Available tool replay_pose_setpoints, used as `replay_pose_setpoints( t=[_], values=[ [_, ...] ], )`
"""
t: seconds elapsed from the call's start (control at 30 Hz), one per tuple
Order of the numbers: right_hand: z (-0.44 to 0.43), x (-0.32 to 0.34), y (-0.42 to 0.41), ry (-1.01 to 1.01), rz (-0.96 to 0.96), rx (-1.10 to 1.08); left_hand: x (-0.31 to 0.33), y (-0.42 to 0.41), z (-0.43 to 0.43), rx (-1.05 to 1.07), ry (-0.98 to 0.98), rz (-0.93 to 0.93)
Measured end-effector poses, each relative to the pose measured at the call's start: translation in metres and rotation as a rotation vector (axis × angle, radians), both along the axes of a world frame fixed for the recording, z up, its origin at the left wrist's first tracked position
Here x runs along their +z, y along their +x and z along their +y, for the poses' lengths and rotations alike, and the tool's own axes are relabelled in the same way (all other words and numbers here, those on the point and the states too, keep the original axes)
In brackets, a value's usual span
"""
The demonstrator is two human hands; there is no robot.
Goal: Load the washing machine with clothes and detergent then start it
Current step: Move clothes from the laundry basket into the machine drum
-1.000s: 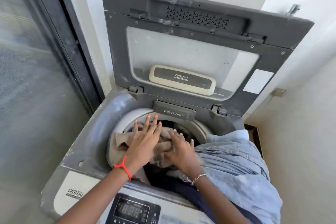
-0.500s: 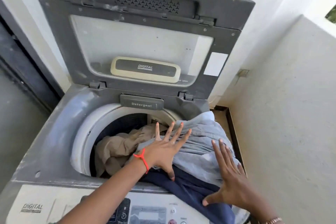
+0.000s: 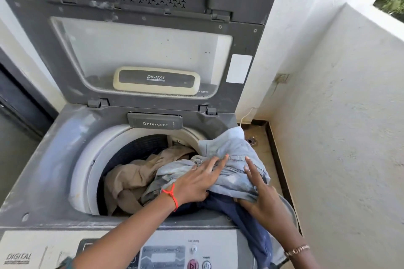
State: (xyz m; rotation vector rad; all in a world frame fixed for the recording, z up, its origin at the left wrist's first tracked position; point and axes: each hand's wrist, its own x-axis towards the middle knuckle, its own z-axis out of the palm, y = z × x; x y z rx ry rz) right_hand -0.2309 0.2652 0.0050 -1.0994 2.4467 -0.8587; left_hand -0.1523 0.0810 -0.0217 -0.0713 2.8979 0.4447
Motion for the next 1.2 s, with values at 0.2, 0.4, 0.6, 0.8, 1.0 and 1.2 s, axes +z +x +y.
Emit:
replay_pose_setpoints(
  t=[0.2, 0.4, 0.6, 0.8, 1.0, 1.2],
  values=[
    [-0.012, 0.0, 0.01, -0.133, -0.004, -0.281, 0.002, 0.002, 0.005, -0.002, -0.247, 0.443],
    [-0.033, 0.046, 0.044, -0.345, -0.004, -0.487, 0.068, 0.026, -0.001, 0.018, -0.377, 0.682],
    [-0.104, 0.114, 0.096, -0.655, 0.066, -0.354, 0.155, 0.092, -0.062, 0.203, -0.474, 0.88],
    [-0.181, 0.132, 0.143, -0.824, -0.025, -0.074, 0.182, 0.172, -0.114, 0.429, -0.517, 0.943],
    [-0.225, 0.068, 0.149, -0.742, -0.394, -0.09, 0.107, 0.179, -0.144, 0.612, -0.422, 0.775],
    [-0.211, -0.002, 0.112, -0.338, -0.333, -0.072, 0.038, 0.13, -0.135, 0.553, -0.267, 0.593]
  ],
)
